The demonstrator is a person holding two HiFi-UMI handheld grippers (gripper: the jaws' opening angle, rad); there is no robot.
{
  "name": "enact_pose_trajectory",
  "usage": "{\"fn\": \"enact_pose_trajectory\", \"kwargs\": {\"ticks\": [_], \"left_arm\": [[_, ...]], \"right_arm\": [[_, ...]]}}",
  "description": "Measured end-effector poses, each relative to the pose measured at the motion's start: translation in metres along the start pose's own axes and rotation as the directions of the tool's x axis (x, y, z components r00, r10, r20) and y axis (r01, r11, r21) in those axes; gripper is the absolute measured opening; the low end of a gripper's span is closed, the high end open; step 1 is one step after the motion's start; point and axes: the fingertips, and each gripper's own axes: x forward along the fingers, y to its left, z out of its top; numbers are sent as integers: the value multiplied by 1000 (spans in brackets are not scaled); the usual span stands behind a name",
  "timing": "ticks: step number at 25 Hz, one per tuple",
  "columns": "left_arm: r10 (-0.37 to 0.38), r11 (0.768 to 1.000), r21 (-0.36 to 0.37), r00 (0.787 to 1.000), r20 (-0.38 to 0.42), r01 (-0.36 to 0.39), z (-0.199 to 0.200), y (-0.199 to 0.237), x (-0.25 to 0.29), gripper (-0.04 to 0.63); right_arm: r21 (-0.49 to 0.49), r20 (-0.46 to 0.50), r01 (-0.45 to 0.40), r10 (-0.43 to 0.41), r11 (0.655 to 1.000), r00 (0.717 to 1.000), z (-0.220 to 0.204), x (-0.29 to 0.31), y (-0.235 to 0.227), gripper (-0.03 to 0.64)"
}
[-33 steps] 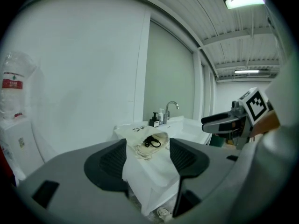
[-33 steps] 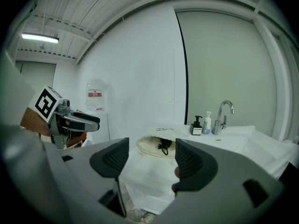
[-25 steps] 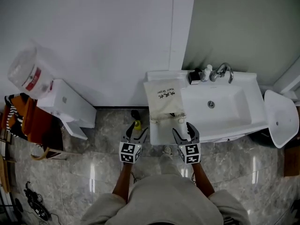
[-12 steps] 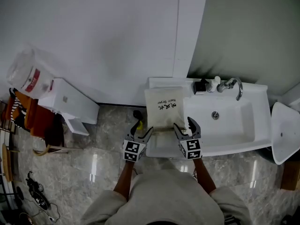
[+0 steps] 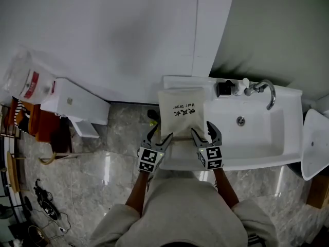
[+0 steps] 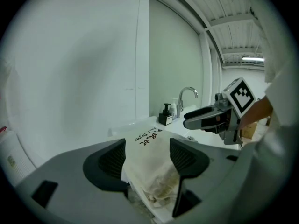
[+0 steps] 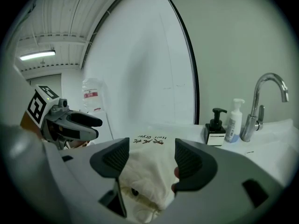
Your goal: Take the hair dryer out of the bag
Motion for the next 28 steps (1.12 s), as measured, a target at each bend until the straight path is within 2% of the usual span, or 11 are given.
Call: {"fn": "enact_pose_trajectory", "kwargs": {"ticks": [10, 17, 22, 28], "left_arm": [[-118, 993, 12, 992, -43, 119, -20, -13, 16, 276], [-229, 971, 62, 971, -66, 233, -35, -19, 20, 276], [-300, 942, 137, 951, -71, 307, -38, -26, 20, 276], [-379, 872, 280, 916, -132, 401, -45, -46, 29, 276]], "right_arm": [[36, -47, 41, -39, 998, 998, -24, 2, 4, 288], [56, -81, 115, -110, 992, 991, -39, -5, 16, 288], [67, -106, 168, -160, 984, 981, -51, -13, 28, 288], [84, -131, 206, -194, 975, 972, -66, -22, 39, 287]]}}
